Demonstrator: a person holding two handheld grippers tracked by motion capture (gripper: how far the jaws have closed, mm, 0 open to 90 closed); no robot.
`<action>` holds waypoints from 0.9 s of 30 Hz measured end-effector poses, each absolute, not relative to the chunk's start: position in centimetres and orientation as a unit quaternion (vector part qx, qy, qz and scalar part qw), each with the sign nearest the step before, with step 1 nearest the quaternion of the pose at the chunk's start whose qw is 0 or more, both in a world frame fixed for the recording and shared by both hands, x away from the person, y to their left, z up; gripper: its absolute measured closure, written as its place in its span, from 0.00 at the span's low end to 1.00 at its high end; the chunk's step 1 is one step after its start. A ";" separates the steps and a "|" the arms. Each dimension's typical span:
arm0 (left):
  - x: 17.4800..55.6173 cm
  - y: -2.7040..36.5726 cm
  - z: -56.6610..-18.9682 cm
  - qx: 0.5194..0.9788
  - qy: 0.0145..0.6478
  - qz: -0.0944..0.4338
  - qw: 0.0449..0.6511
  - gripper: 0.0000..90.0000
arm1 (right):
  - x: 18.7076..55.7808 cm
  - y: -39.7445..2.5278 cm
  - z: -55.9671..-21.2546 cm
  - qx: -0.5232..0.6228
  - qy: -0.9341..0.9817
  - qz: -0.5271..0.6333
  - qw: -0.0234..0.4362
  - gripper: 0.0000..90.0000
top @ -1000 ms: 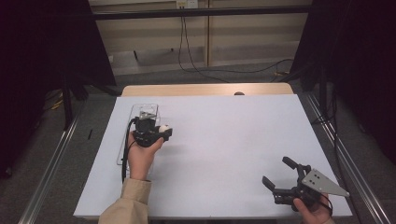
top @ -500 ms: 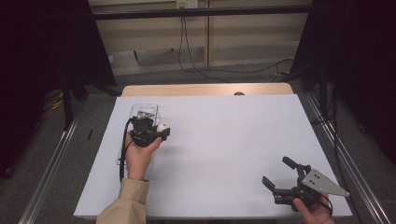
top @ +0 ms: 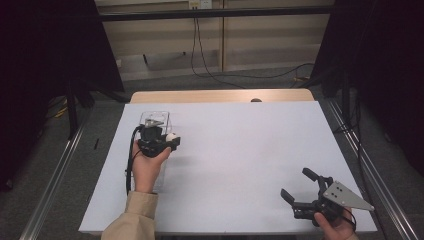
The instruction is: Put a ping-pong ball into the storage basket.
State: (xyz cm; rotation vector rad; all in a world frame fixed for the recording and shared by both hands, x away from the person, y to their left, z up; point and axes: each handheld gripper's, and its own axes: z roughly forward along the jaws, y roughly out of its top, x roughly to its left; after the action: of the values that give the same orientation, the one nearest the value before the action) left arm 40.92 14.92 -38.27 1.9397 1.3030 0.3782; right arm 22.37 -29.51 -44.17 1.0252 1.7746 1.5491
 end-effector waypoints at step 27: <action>40.9 15.8 -38.1 0.757 0.514 0.156 0.372 0.57 | 22.4 -29.5 -44.2 0.382 0.663 0.579 0.282 0.01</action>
State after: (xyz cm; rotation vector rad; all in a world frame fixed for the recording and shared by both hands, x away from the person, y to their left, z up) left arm 40.85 15.84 -38.07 1.9410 1.3184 0.4004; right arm 22.37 -29.48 -44.16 1.0236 1.7758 1.5505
